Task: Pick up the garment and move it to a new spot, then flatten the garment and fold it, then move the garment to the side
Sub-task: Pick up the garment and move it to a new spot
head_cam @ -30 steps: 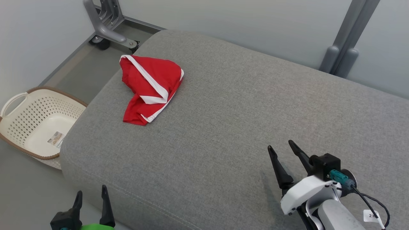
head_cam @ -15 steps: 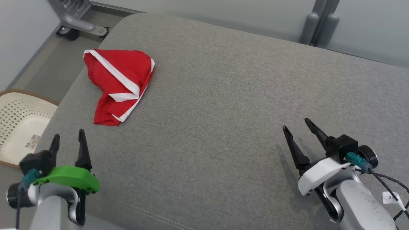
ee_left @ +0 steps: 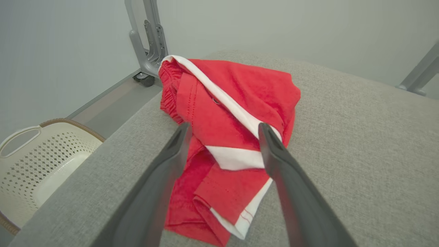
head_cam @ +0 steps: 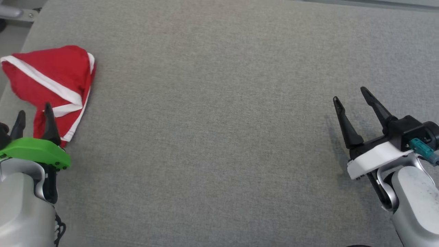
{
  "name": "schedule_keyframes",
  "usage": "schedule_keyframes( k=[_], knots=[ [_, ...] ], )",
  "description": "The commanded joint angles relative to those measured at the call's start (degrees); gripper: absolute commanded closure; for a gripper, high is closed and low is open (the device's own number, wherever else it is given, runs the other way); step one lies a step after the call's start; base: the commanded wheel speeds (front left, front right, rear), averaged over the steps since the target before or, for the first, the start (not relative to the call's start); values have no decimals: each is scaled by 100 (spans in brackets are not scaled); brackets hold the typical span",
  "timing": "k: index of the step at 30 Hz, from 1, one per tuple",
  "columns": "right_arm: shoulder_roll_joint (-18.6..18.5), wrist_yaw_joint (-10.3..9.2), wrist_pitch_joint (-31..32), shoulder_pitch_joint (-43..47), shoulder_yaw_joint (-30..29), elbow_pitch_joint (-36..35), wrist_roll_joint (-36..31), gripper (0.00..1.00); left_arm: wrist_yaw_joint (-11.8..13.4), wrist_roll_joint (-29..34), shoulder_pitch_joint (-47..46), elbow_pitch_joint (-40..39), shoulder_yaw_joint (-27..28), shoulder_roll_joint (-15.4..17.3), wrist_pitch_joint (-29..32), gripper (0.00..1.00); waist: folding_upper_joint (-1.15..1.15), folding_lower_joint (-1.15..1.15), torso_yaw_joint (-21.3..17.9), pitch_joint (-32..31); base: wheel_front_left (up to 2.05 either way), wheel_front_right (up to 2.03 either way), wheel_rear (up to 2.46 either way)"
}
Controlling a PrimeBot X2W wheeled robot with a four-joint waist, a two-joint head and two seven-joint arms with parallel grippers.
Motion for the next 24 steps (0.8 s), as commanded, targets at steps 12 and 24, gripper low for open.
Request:
schedule_keyframes(
  k=[12,24],
  knots=[
    [-17,-9,-13,-91,-419,-438,-64,0,189,-427,-624,1497,470,146,13,0,0,0,-1172,969,0,0,0],
    [416,-9,-14,-16,-519,-297,10,0,153,84,-371,527,482,23,7,100,0,0,-1401,645,0,0,0]
  ],
)
